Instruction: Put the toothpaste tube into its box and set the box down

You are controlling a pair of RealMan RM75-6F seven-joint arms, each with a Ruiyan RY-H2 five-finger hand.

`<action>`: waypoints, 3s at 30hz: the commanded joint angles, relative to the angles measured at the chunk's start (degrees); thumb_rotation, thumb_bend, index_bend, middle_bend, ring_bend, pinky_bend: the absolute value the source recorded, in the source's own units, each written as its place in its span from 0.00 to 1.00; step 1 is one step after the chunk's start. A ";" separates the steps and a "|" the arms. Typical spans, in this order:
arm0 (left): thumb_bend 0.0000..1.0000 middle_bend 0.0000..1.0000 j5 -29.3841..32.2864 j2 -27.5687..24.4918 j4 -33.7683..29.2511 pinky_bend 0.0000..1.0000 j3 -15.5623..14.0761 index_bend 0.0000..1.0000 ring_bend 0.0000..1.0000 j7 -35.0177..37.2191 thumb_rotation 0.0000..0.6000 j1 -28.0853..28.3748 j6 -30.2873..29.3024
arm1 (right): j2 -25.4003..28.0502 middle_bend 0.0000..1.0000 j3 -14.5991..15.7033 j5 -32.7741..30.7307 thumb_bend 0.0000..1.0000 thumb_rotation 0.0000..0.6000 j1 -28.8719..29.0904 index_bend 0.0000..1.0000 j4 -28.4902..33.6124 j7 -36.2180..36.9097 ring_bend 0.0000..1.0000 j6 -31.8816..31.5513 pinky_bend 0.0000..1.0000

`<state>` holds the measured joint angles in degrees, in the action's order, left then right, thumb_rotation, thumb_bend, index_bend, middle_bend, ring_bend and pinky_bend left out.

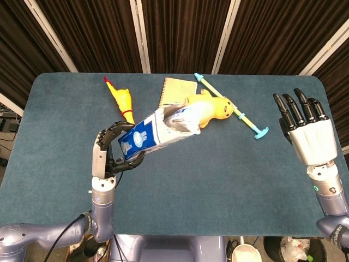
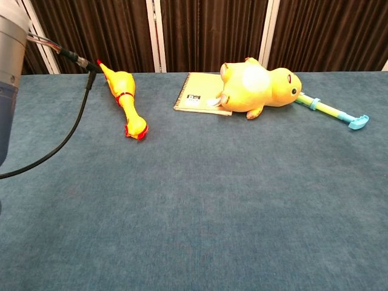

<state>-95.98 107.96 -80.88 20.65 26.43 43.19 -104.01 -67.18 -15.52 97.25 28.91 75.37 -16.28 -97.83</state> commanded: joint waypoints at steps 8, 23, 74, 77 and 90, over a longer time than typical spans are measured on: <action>0.42 0.41 -2.12 1.01 -1.18 0.51 0.31 0.24 0.38 0.08 1.00 -0.11 -2.04 | 0.00 0.32 0.01 -0.02 0.50 1.00 -0.12 0.14 -0.21 0.55 0.22 0.13 0.41; 0.57 0.48 -0.95 2.11 2.16 0.57 -0.77 0.29 0.45 0.97 1.00 -1.00 -1.00 | 0.28 0.32 0.26 0.51 0.50 1.00 -0.38 0.14 0.41 0.88 0.22 0.15 0.41; 0.55 0.52 -3.90 -2.60 11.09 0.61 -12.55 0.34 0.49 4.37 1.00 -9.01 -1.49 | -0.37 0.32 -0.20 1.12 0.50 1.00 -0.56 0.14 0.58 1.56 0.22 -0.47 0.41; 0.55 0.52 -2.52 -2.90 13.59 0.61 -14.14 0.34 0.49 5.24 1.00 -10.75 -0.57 | -0.23 0.32 -0.34 1.65 0.50 1.00 -0.20 0.14 1.48 1.03 0.22 -0.44 0.41; 0.55 0.52 1.72 2.11 26.90 0.61 -18.40 0.34 0.49 9.36 1.00 -15.72 4.49 | 0.61 0.32 -1.04 2.19 0.50 1.00 0.57 0.14 5.89 -1.67 0.22 0.48 0.41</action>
<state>-95.02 108.68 -55.89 3.06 34.94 28.38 -100.60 -66.62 -16.58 99.42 29.50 81.17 -17.85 -97.41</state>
